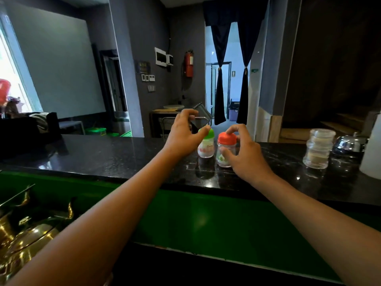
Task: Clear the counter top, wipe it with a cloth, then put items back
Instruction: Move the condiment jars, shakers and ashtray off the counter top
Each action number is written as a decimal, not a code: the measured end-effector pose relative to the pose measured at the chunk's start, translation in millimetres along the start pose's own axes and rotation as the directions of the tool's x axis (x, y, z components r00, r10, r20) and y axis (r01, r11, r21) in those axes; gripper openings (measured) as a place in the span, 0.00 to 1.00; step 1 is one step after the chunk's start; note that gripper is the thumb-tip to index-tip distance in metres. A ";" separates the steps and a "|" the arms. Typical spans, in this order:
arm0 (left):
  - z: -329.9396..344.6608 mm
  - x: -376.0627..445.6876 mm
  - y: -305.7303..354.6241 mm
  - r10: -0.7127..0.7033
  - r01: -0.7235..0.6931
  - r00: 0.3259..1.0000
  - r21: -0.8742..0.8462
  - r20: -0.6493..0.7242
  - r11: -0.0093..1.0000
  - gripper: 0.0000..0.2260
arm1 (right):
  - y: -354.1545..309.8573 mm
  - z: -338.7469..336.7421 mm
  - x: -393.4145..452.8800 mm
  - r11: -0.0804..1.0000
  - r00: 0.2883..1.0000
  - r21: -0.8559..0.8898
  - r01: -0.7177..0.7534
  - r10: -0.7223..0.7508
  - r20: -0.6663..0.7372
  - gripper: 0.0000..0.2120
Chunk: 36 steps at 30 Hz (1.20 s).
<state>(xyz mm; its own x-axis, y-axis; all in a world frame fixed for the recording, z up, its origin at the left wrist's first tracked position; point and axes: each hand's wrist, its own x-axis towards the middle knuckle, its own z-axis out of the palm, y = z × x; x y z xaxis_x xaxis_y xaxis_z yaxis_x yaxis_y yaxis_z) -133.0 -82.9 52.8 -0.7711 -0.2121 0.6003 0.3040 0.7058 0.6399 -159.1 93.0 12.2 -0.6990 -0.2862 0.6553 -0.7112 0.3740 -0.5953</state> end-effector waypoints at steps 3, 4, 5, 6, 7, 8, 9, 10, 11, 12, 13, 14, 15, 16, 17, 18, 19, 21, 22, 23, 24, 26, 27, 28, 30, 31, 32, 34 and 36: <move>15.9 12.6 -15.3 -0.088 0.099 0.973 -0.038 0.214 0.994 0.31 | 1.5 -0.4 1.3 1.000 1.000 0.000 0.007 -0.007 0.026 0.19; 20.8 12.7 -19.0 -0.080 0.087 0.969 -0.020 0.234 0.996 0.31 | 2.3 -1.0 1.7 1.000 0.999 -0.006 0.009 -0.008 0.032 0.19; 25.3 11.9 -22.5 -0.070 0.073 0.970 -0.003 0.231 0.997 0.31 | 2.6 -1.3 2.1 1.000 0.999 -0.016 0.011 -0.011 0.035 0.19; 29.0 10.1 -24.7 -0.065 0.066 0.973 0.004 0.221 0.998 0.30 | 2.6 -1.5 2.6 1.000 0.999 -0.027 0.012 -0.011 0.035 0.19; 32.2 7.8 -26.3 -0.066 0.068 0.975 -0.001 0.214 0.998 0.29 | 2.2 -1.0 3.2 0.999 0.999 -0.034 0.007 -0.006 0.040 0.19; 34.0 4.8 -26.2 -0.068 0.073 0.976 -0.017 0.207 0.997 0.28 | 1.5 -0.3 3.4 0.999 0.999 -0.045 -0.003 0.005 0.051 0.20; 34.7 2.0 -25.3 -0.069 0.078 0.977 -0.035 0.200 0.996 0.27 | 0.4 0.9 3.7 0.998 0.998 -0.063 -0.012 0.016 0.065 0.22; 34.8 -0.9 -23.2 -0.067 0.077 0.979 -0.048 0.194 0.996 0.26 | -1.1 1.6 3.6 0.997 0.997 -0.081 -0.017 0.023 0.077 0.24; 34.3 -4.0 -20.6 -0.061 0.072 0.980 -0.052 0.191 0.996 0.26 | -2.9 1.7 3.1 0.996 0.996 -0.087 -0.021 0.028 0.081 0.25; 32.0 -8.0 -17.1 -0.056 0.066 0.980 -0.051 0.191 0.997 0.26 | -5.9 1.2 1.8 0.996 0.996 -0.077 -0.033 0.039 0.075 0.25; 28.0 -12.7 -13.4 -0.051 0.062 0.981 -0.054 0.186 0.997 0.26 | -9.9 0.2 -0.3 0.997 0.997 -0.054 -0.049 0.052 0.062 0.25; 22.3 -18.3 -9.6 -0.046 0.057 0.984 -0.057 0.175 0.997 0.26 | -14.7 -1.6 -3.2 0.998 0.997 -0.030 -0.063 0.064 0.048 0.26; 14.8 -25.1 -6.0 -0.037 0.047 0.986 -0.057 0.161 0.997 0.26 | -20.4 -4.0 -6.6 0.998 0.997 -0.011 -0.063 0.064 0.037 0.26; 5.3 -33.8 -1.1 -0.027 0.036 0.988 -0.052 0.153 0.998 0.26 | -27.0 -7.5 -10.5 0.999 0.998 0.001 -0.052 0.052 0.031 0.26; -5.5 -43.6 4.4 -0.020 0.028 0.988 -0.051 0.150 0.998 0.26 | -34.9 -11.8 -15.0 0.999 0.999 0.014 -0.033 0.033 0.031 0.26; -17.2 -54.9 10.8 -0.019 0.028 0.989 -0.060 0.149 0.998 0.25 | -44.2 -17.1 -20.2 0.999 0.999 0.033 -0.013 0.012 0.038 0.26; -29.4 -67.7 17.4 -0.025 0.037 0.989 -0.082 0.147 0.996 0.25 | -53.8 -22.4 -26.3 0.998 0.999 0.061 0.001 -0.004 0.055 0.25; -52.5 -99.0 31.5 -0.048 0.066 0.991 -0.134 0.127 0.989 0.24 | -72.7 -32.1 -42.0 0.993 0.994 0.122 0.006 -0.020 0.111 0.25; -62.4 -116.4 38.0 -0.060 0.077 0.992 -0.149 0.114 0.986 0.24 | -81.4 -35.8 -51.7 0.989 0.989 0.149 0.002 -0.024 0.146 0.26; -70.8 -134.8 43.4 -0.074 0.090 0.992 -0.156 0.103 0.984 0.23 | -88.7 -38.2 -62.7 0.984 0.983 0.178 -0.007 -0.026 0.183 0.26; -77.9 -153.6 48.0 -0.090 0.105 0.991 -0.161 0.098 0.981 0.23 | -94.8 -39.4 -74.5 0.978 0.975 0.208 -0.020 -0.027 0.221 0.26; -86.8 -191.5 50.2 -0.129 0.142 0.987 -0.147 0.093 0.979 0.24 | -101.4 -36.0 -100.4 0.965 0.956 0.258 -0.049 -0.029 0.291 0.27; -89.2 -211.2 47.6 -0.152 0.164 0.984 -0.134 0.090 0.977 0.24 | -102.4 -30.9 -115.0 0.961 0.946 0.271 -0.059 -0.033 0.323 0.27; -90.5 -231.0 42.4 -0.175 0.185 0.981 -0.126 0.085 0.975 0.24 | -102.7 -24.5 -129.9 0.958 0.937 0.280 -0.066 -0.037 0.348 0.27; -90.2 -273.5 29.1 -0.236 0.245 0.969 -0.134 0.078 0.960 0.24 | -101.2 -6.9 -162.8 0.953 0.917 0.287 -0.094 -0.030 0.398 0.26; -89.1 -295.0 21.5 -0.266 0.274 0.961 -0.145 0.069 0.951 0.24 | -99.9 3.3 -180.1 0.951 0.904 0.287 -0.116 -0.018 0.426 0.26; -87.1 -316.5 13.7 -0.291 0.296 0.955 -0.147 0.054 0.944 0.23 | -97.8 15.1 -197.8 0.948 0.891 0.288 -0.139 -0.007 0.455 0.26; -82.4 -359.5 -0.3 -0.344 0.343 0.939 -0.120 0.011 0.932 0.22 | -91.0 41.4 -233.4 0.938 0.866 0.293 -0.184 0.014 0.500 0.26; -76.8 -399.9 -15.4 -0.416 0.411 0.909 -0.107 -0.034 0.905 0.22 | -84.5 69.6 -266.7 0.927 0.841 0.291 -0.236 0.044 0.540 0.26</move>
<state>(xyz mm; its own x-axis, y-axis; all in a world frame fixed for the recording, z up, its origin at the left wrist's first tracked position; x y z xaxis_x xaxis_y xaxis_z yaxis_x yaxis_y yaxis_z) 213.7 -60.8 -160.3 -0.8082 -0.5096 0.2952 0.0180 0.4796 0.8773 82.2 76.3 -144.6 -0.6592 -0.7004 0.2737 -0.5165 0.1573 -0.8417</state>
